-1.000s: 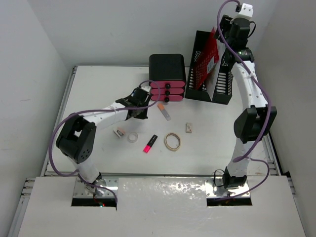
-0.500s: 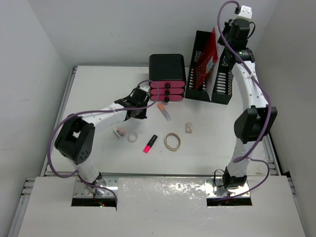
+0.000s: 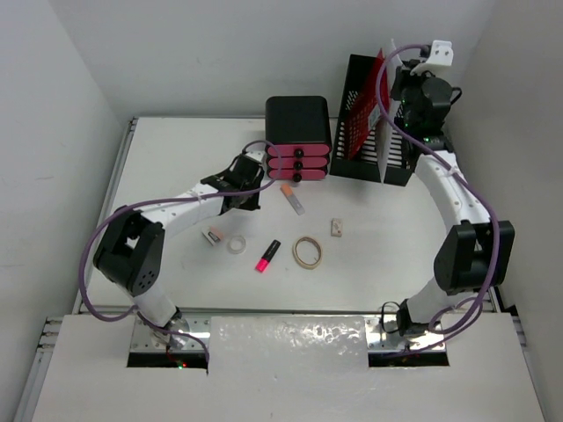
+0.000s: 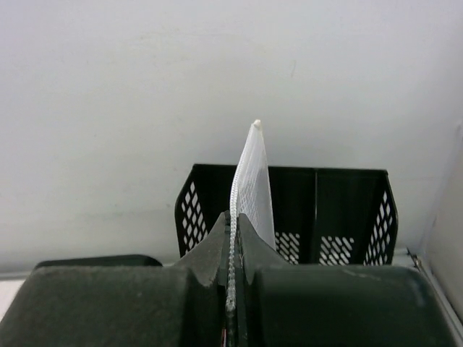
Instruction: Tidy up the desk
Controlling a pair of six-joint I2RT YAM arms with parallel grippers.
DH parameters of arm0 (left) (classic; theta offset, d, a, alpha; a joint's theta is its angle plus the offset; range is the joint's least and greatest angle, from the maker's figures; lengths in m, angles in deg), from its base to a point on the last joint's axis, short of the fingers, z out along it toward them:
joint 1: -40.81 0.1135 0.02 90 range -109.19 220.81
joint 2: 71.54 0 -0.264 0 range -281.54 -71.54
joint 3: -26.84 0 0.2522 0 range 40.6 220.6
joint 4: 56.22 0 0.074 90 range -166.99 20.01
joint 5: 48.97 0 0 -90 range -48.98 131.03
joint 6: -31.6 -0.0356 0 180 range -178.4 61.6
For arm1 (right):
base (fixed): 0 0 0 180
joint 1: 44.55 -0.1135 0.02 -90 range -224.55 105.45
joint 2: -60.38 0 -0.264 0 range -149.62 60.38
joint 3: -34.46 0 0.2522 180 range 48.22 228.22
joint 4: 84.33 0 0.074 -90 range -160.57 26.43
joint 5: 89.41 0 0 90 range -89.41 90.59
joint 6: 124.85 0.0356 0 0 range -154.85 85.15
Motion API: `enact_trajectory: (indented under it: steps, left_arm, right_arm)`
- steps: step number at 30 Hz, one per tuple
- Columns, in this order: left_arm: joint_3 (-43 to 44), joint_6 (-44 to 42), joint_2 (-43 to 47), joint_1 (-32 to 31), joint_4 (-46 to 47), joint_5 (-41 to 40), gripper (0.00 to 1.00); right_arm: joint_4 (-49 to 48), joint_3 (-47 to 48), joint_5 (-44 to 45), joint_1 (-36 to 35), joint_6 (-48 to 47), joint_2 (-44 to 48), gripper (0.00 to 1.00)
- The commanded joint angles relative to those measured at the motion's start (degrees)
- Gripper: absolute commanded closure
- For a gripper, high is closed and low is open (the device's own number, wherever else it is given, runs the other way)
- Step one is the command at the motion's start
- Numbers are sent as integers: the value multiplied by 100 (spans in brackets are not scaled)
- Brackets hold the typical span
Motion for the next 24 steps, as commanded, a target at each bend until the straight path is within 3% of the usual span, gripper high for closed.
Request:
enact_trajectory:
  steps: [1,5,15,24]
  left_arm:
    - [52,107,292,64,-67,-44,100]
    - [79,116,300,64,-181,-70,100]
    - [70,222,300,64,-436,-184,100]
    - [140,204,257,73,-682,-307,100]
  right_arm:
    - [-2072,-375,-114,-53,-148,106,100]
    - [-2941,-586,-158,-53,-51,-34,100]
    - [-3918,-490,-193,-53,36,-386,100]
    - [-5413,-1131,-149,-53,107,-650,100]
